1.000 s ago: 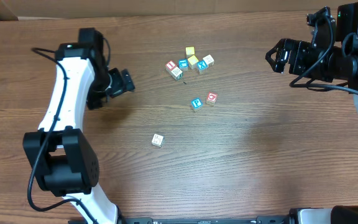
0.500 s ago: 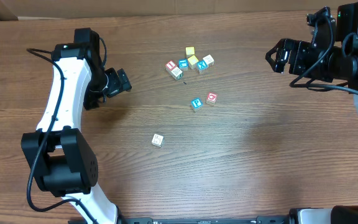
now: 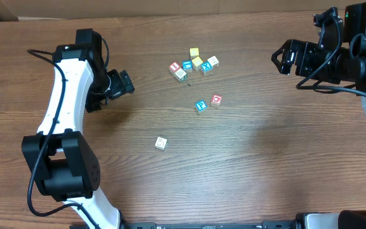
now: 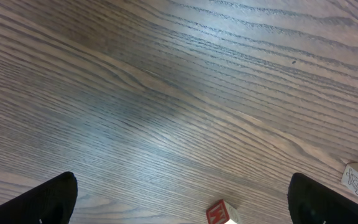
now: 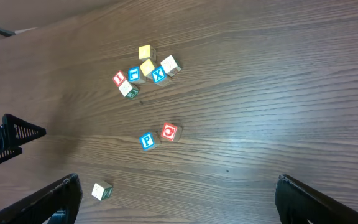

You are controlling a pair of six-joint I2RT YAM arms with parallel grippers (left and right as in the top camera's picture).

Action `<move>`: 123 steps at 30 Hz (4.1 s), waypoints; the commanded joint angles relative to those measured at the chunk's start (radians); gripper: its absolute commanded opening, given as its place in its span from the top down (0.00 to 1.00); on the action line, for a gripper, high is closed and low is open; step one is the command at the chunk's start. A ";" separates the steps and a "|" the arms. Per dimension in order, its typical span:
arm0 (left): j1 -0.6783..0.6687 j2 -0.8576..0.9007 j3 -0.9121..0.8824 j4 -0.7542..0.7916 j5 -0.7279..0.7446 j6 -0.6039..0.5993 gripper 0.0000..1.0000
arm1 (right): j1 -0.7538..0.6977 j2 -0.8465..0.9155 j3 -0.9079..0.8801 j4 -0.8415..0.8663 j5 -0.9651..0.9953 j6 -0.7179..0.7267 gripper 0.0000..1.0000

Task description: Flip 3 blocks

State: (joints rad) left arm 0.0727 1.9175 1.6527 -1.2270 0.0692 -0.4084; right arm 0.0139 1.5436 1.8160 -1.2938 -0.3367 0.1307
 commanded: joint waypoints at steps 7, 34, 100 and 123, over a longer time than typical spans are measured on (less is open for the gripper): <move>-0.001 -0.020 0.020 0.002 -0.017 0.012 0.00 | -0.003 -0.022 0.024 0.006 0.006 0.003 0.00; -0.001 -0.020 0.020 0.002 -0.017 0.012 0.00 | 0.342 -0.011 -0.306 0.240 0.004 0.405 0.57; -0.001 -0.020 0.020 0.002 -0.017 0.012 0.00 | 0.948 0.333 -0.373 0.410 0.388 0.627 0.15; -0.001 -0.020 0.020 0.002 -0.017 0.012 0.00 | 0.956 0.334 -0.509 0.303 0.365 0.663 0.26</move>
State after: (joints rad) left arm 0.0727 1.9175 1.6543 -1.2266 0.0624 -0.4084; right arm 0.9630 1.8954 1.3460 -0.9974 0.0303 0.7624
